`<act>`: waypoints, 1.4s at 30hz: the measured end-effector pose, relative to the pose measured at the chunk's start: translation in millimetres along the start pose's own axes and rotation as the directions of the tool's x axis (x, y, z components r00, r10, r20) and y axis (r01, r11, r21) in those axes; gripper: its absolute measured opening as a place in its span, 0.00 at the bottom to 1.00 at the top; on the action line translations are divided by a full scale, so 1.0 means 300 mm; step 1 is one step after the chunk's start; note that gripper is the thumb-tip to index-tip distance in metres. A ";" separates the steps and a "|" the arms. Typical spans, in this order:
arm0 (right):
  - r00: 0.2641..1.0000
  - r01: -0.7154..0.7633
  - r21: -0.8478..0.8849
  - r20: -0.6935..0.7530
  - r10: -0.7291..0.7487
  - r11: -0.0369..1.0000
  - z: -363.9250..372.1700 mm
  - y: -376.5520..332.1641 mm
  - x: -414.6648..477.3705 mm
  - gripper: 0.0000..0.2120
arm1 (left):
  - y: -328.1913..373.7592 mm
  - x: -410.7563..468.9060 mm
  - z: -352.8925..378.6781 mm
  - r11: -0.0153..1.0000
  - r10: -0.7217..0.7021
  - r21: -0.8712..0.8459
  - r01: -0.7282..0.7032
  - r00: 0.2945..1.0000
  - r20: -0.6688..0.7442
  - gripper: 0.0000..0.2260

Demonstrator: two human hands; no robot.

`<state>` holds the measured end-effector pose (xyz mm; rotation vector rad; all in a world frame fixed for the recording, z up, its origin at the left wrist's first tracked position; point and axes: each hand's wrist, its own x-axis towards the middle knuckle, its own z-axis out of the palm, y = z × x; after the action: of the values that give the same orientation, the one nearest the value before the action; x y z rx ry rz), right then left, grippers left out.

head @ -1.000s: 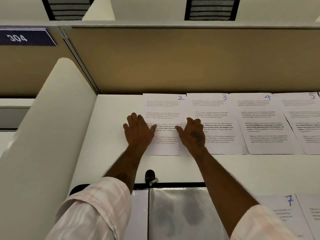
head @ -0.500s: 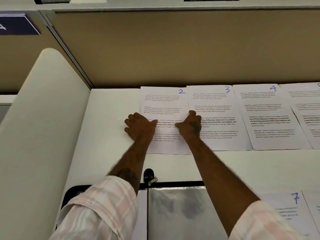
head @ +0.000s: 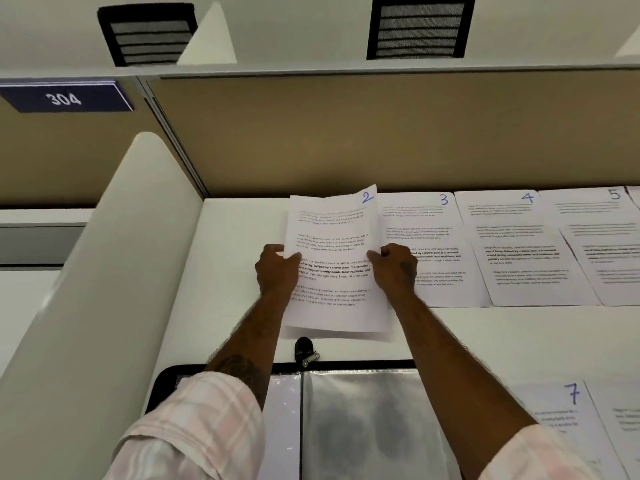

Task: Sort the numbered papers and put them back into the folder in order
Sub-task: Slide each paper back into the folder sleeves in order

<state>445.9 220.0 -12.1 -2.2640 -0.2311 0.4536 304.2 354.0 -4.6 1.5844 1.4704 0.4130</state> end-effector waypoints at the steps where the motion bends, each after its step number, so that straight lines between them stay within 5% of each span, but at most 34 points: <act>1: 1.000 0.017 0.013 -0.001 -0.017 1.000 -0.032 0.000 -0.030 0.11 | -0.001 -0.025 -0.024 0.999 0.034 0.025 -0.034 0.999 0.007 0.16; 5: 0.998 0.065 0.071 0.016 -0.066 0.995 -0.143 0.030 -0.155 0.16 | -0.004 -0.171 -0.096 0.986 0.147 0.083 -0.148 0.989 0.018 0.11; 11: 0.999 0.052 0.037 -0.019 -0.051 0.998 -0.257 0.108 -0.371 0.09 | -0.066 -0.452 -0.153 0.952 0.279 0.131 -0.275 0.960 -0.013 0.08; 16: 0.997 0.065 0.052 -0.035 -0.063 0.997 -0.318 0.157 -0.540 0.08 | -0.147 -0.623 -0.207 0.941 0.274 0.197 -0.274 0.961 0.026 0.09; 20: 0.982 0.190 0.020 -0.014 -0.190 0.982 -0.370 0.183 -0.686 0.17 | -0.179 -0.750 -0.243 0.899 0.365 0.244 -0.364 0.930 0.041 0.10; 27: 0.926 0.371 -0.043 0.097 -0.365 0.928 -0.362 0.148 -0.962 0.08 | -0.261 -0.947 -0.318 0.777 0.554 0.346 -0.526 0.832 0.021 0.09; 30: 0.934 0.350 -0.054 0.101 -0.344 0.935 -0.346 0.139 -1.098 0.22 | -0.312 -1.023 -0.352 0.719 0.621 0.382 -0.580 0.784 0.022 0.09; 33: 0.957 0.284 -0.037 0.067 -0.281 0.958 -0.349 0.152 -1.221 0.29 | -0.357 -1.125 -0.390 0.678 0.667 0.374 -0.633 0.743 0.048 0.09; 39: 0.961 0.274 -0.128 0.010 -0.275 0.953 -0.394 0.231 -1.383 0.18 | -0.482 -1.250 -0.452 0.572 0.755 0.174 -0.801 0.598 0.270 0.10; 42: 0.966 0.257 -0.143 0.028 -0.255 0.956 -0.437 0.273 -1.431 0.13 | -0.534 -1.250 -0.475 0.741 0.656 -0.029 -0.671 0.713 0.249 0.12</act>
<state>104.8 -55.4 114.1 -2.3320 -0.5716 0.3179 10.4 45.8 68.2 2.1183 0.6811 0.5536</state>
